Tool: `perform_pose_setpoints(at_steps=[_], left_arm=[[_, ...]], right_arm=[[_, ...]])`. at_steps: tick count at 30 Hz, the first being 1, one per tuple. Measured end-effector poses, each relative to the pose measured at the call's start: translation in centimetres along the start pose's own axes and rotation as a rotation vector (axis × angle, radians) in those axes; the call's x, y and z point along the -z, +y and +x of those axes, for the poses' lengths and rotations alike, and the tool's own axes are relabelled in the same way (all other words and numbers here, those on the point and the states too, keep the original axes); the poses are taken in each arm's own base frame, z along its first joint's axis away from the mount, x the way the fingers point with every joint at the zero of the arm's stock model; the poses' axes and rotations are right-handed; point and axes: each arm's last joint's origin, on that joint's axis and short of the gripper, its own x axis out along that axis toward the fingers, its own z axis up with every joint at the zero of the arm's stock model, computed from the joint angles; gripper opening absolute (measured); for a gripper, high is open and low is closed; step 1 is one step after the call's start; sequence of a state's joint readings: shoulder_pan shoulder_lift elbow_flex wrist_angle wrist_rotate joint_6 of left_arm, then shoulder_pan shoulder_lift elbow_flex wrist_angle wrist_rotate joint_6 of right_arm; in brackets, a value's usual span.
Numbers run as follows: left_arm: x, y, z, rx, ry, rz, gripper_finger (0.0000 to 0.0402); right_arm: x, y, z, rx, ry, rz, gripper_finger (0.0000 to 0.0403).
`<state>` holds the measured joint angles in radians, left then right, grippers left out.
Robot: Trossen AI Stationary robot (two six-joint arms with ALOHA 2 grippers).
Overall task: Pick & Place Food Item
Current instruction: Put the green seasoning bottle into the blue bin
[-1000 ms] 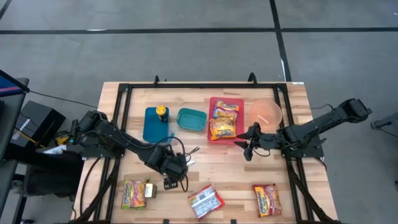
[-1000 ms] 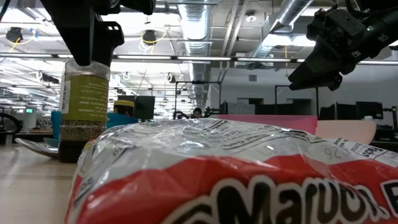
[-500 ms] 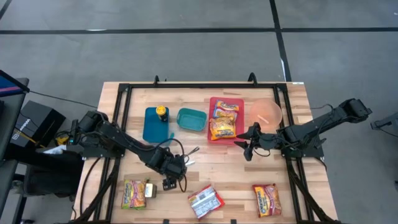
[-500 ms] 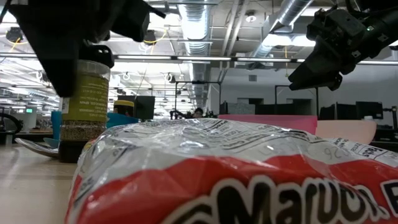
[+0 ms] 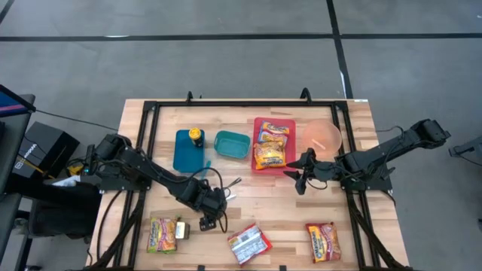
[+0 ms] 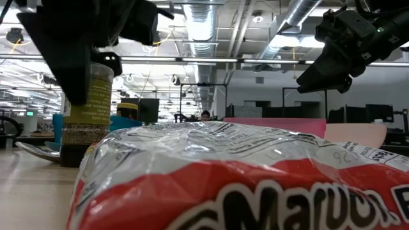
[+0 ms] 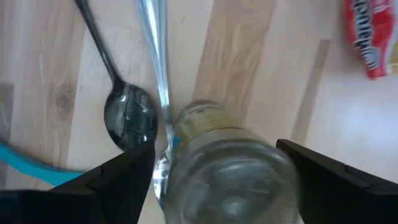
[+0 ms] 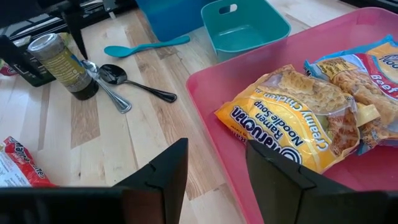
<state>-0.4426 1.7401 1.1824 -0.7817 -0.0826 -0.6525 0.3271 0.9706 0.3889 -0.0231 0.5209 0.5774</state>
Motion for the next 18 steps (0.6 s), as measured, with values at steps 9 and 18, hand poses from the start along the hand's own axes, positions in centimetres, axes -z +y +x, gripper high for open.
perform_pose_setpoints(at_steps=[9,18], left_arm=[[0.13,0.69,0.93,0.002,-0.004,-0.017,0.0308],[0.06,0.61,0.93,0.013,-0.010,-0.017,0.0301]], right_arm=[[-0.01,0.00,-0.01,0.000,-0.001,0.003,0.0156],[0.00,0.00,0.00,0.000,0.000,0.002,0.0156]])
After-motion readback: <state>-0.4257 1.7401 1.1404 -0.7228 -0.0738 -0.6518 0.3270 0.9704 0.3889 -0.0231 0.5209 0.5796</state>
